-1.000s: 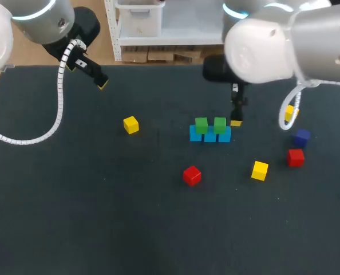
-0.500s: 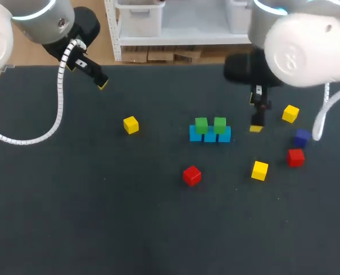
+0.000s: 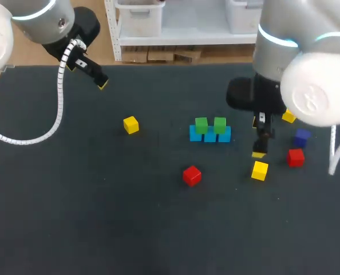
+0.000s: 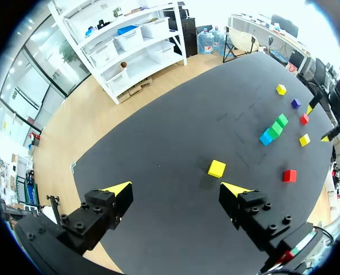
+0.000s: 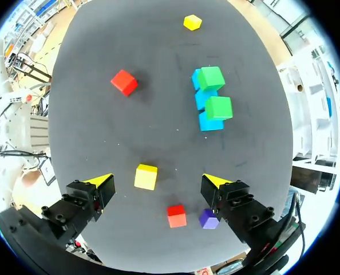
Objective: Place the blue cubes, place green cubes on the blue cubes, place the yellow cubes on the green cubes, then place the red cubes on the yellow cubes, and place purple cube on the red cubes.
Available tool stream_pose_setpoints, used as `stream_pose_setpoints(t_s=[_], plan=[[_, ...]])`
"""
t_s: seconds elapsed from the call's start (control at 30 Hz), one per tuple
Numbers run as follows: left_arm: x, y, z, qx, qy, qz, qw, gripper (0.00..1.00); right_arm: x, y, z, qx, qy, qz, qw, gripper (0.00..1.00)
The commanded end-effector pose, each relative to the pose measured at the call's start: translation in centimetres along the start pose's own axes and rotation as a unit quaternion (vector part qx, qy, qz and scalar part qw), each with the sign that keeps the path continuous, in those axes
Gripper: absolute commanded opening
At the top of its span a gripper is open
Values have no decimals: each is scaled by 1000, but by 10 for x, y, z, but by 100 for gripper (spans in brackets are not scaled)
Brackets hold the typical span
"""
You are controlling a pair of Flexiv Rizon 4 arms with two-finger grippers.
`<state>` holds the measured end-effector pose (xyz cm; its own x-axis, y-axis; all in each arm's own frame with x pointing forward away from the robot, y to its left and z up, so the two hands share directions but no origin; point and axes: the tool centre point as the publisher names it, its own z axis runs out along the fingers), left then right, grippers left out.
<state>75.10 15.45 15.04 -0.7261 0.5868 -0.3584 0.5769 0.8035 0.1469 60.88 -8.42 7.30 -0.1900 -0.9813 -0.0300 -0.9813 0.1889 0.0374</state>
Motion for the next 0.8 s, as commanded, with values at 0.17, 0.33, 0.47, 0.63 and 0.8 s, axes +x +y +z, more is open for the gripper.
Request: stream_pose_setpoints(t_s=[0.17,0.33,0.47,0.63,0.8], plan=[[-1,1,0,2,0,1,1000,100,12,19,16,36,-6,4,999,100],[-1,1,0,2,0,1,1000,100,20,28,28,23,-1,9,1000,100],[-1,1,0,2,0,1,1000,100,23,31,42,9,5,13,1000,100],[-1,1,0,2,0,1,1000,100,22,31,55,-1,10,17,1000,100],[-1,1,0,2,0,1,1000,100,20,28,64,-9,10,20,1000,100]])
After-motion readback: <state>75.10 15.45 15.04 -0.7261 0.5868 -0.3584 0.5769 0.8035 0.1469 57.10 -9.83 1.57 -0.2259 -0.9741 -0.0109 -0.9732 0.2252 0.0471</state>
